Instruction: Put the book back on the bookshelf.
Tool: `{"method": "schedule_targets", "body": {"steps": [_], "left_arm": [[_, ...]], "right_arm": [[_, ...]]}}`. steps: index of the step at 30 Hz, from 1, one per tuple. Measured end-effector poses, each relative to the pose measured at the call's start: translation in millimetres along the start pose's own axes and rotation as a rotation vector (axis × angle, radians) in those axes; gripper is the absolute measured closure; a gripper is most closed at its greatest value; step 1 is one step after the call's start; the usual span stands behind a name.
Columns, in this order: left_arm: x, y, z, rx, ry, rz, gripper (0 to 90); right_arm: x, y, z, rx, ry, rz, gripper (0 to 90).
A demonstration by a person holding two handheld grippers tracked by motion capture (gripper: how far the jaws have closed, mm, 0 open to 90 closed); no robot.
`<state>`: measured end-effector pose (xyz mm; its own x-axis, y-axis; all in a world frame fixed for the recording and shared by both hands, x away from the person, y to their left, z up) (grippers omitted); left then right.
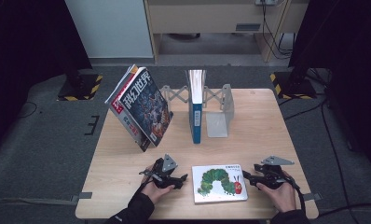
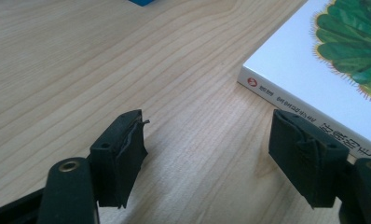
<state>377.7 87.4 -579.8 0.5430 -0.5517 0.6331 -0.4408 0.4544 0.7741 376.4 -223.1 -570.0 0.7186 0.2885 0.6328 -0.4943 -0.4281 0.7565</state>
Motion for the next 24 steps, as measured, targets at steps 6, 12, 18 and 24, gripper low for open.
{"method": "schedule_targets", "body": {"steps": [6, 12, 18, 24], "left_arm": [[1.0, -4.6, 7.8, -0.009, -0.023, -0.003, 22.5], [1.6, -6.0, 10.7, -0.016, -0.024, -0.01, 18.9], [2.8, -7.9, 13.2, -0.02, -0.029, -0.018, 13.3], [3.3, -8.5, 13.4, -0.021, -0.028, -0.02, 12.5]], "right_arm": [[-3.0, -2.2, -11.6, 0.064, -0.025, -0.006, 39.3], [-4.8, -5.2, -21.2, 0.114, -0.043, -0.019, 43.6], [-5.5, -8.3, -27.9, 0.149, -0.049, -0.03, 45.2], [-3.9, -9.9, -30.6, 0.173, -0.06, -0.019, 45.3]]}}
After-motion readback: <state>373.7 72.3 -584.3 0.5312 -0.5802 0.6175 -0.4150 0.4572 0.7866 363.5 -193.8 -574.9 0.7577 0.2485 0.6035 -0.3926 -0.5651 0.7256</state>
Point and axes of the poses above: each handheld gripper's, and its own axes: y roughly backward along the jaws, x roughly out of its top, z roughly to its right, the point moved 7 cm from there along -y, roughly forward along the jaws, and after that the axes turned 8 degrees about -z, right-handed, at the moved point
